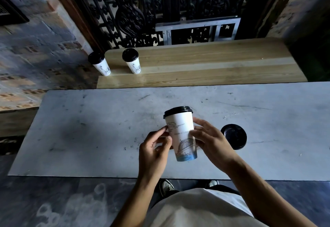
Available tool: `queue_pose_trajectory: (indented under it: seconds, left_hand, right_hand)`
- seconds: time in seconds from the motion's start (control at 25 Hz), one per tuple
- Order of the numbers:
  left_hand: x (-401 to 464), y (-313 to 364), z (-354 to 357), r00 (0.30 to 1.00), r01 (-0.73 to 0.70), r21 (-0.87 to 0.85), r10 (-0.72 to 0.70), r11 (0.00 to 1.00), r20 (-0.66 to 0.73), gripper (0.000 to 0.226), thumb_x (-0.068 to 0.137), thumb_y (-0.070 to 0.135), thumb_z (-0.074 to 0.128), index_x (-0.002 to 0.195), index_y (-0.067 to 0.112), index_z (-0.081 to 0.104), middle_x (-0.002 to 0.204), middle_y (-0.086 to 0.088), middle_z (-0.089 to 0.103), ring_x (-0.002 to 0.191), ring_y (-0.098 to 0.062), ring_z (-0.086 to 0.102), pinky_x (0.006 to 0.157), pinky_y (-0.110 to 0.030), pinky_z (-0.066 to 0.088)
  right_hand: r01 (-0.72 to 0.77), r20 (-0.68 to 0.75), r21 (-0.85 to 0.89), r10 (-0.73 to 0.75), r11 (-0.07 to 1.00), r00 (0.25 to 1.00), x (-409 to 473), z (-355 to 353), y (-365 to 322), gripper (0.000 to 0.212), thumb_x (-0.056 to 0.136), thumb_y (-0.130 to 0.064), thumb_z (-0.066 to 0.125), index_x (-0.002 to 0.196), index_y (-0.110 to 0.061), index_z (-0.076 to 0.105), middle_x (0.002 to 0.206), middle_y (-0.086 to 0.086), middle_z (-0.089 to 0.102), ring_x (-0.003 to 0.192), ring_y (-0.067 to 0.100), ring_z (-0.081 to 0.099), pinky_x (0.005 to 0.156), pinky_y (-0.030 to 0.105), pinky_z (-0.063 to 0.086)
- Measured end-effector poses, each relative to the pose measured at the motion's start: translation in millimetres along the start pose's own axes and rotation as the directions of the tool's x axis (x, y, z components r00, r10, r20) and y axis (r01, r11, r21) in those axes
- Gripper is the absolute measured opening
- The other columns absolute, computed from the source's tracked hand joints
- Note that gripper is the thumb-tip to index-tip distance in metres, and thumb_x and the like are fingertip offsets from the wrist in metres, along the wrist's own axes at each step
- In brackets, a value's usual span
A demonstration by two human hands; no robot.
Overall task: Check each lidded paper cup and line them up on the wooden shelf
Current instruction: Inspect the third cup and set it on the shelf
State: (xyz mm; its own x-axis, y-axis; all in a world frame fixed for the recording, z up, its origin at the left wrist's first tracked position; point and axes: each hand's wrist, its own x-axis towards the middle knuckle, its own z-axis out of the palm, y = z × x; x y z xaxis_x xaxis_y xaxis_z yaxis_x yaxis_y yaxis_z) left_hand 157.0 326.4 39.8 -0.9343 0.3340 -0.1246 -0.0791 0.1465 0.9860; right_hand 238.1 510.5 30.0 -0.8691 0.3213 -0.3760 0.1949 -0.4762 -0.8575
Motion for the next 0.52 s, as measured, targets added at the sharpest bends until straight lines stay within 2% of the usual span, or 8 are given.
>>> queue_pose_trajectory:
  seconds: [0.12, 0.2, 0.28, 0.36, 0.44, 0.52]
  left_hand:
    - [-1, 1, 1, 0.999, 0.03, 0.018, -0.031, 0.999, 0.034, 0.036, 0.08, 0.05, 0.073, 0.114, 0.038, 0.075, 0.109, 0.009, 0.08, 0.1, -0.01, 0.075, 0.084, -0.031, 0.061]
    - [-2, -1, 2, 0.998, 0.051, 0.032, -0.052, 0.998, 0.037, 0.042, 0.078, 0.052, 0.072, 0.114, 0.03, 0.076, 0.104, 0.006, 0.08, 0.097, -0.011, 0.075, 0.082, -0.036, 0.063]
    - [-3, -2, 4, 0.997, 0.066, 0.048, -0.067, 0.997, 0.028, 0.036, 0.075, 0.051, 0.067, 0.105, 0.033, 0.077, 0.1, 0.005, 0.079, 0.092, -0.014, 0.074, 0.077, -0.038, 0.064]
    - [-5, -2, 5, 0.997, 0.071, 0.057, -0.071, 0.996, -0.007, 0.024, 0.074, 0.049, 0.064, 0.095, 0.042, 0.074, 0.096, 0.01, 0.074, 0.088, -0.015, 0.073, 0.07, -0.03, 0.062]
    - [-5, 0, 5, 0.999, 0.033, 0.067, -0.031, 0.997, -0.031, 0.021, 0.08, 0.039, 0.066, 0.099, 0.044, 0.072, 0.096, 0.011, 0.072, 0.086, -0.011, 0.071, 0.068, -0.023, 0.059]
    - [-4, -2, 4, 0.999, 0.01, 0.07, -0.006, 0.997, -0.046, 0.028, 0.083, 0.026, 0.066, 0.11, 0.034, 0.071, 0.098, 0.001, 0.072, 0.086, -0.017, 0.071, 0.072, -0.036, 0.062]
  right_hand:
    - [-0.001, 0.032, 0.072, -0.001, 0.997, 0.999, 0, -2, 0, 0.051, 0.091, -0.008, 0.058, 0.142, -0.015, 0.058, 0.126, 0.024, 0.074, 0.115, 0.04, 0.07, 0.095, 0.044, 0.056]
    - [0.023, 0.063, 0.074, -0.027, 0.997, 0.998, -1, -2, 2, 0.05, 0.091, -0.002, 0.06, 0.139, -0.016, 0.06, 0.122, 0.017, 0.076, 0.107, 0.03, 0.073, 0.088, 0.036, 0.058]
    - [0.038, 0.047, 0.056, -0.04, 0.998, 0.998, 0, -2, 7, 0.051, 0.086, -0.002, 0.069, 0.134, -0.017, 0.063, 0.114, 0.011, 0.077, 0.105, 0.027, 0.072, 0.085, 0.032, 0.058]
    - [0.033, 0.004, 0.046, -0.033, 0.998, 0.999, 0, -2, 10, 0.06, 0.074, -0.01, 0.081, 0.131, -0.021, 0.065, 0.114, 0.009, 0.076, 0.107, 0.028, 0.072, 0.087, 0.034, 0.057]
    - [0.031, -0.037, 0.008, -0.031, 0.999, 0.999, 2, -3, 11, 0.073, 0.064, -0.016, 0.086, 0.133, -0.026, 0.065, 0.126, 0.009, 0.071, 0.114, 0.027, 0.072, 0.094, 0.042, 0.057]
    - [0.022, -0.043, -0.04, -0.023, 0.999, 0.999, 5, -5, 12, 0.085, 0.063, -0.019, 0.087, 0.143, -0.023, 0.059, 0.138, 0.008, 0.067, 0.121, 0.027, 0.071, 0.104, 0.051, 0.054]
